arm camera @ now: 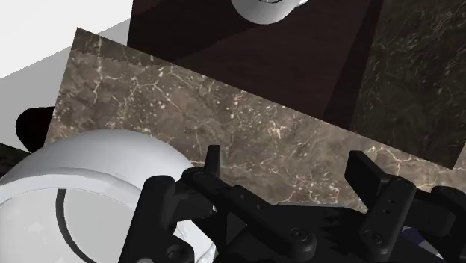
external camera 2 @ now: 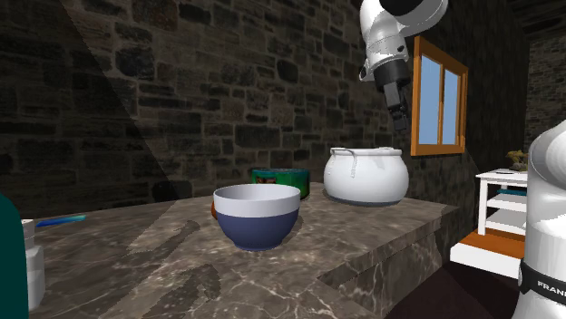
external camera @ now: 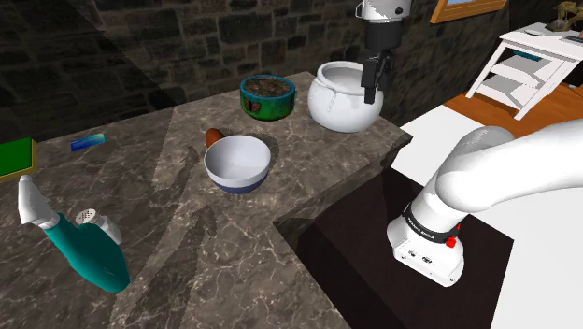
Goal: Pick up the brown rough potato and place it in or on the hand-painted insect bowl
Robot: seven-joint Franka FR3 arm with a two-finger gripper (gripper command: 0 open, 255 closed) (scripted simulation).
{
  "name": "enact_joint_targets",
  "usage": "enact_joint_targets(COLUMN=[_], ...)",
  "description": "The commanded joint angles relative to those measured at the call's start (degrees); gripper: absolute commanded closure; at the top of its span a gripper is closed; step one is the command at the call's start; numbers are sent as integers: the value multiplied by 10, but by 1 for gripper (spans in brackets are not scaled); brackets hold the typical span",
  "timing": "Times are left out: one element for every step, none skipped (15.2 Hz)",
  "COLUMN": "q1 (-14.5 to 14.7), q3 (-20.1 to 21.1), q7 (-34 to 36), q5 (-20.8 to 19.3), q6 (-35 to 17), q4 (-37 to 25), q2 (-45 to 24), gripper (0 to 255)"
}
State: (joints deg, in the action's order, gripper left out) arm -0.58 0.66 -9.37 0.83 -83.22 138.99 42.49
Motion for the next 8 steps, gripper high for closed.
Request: enact_joint_targets(q1=[0, 4, 8, 12, 16, 19, 23, 26], q3=[0, 6, 12, 17, 23, 29, 34, 40], q7=[0, 5, 9, 13, 17, 21, 25, 29], q5=[0, 7, 13, 19, 25, 30, 35, 40], q6=[0, -17, -35, -52, -69, -86, -102, -118], q4=[0, 0, -1, -2, -4, -7, -11, -15], q2=[0, -14, -28, -42, -57, -72, -88, -104], gripper=[0, 0, 0, 0, 0, 0, 0, 0])
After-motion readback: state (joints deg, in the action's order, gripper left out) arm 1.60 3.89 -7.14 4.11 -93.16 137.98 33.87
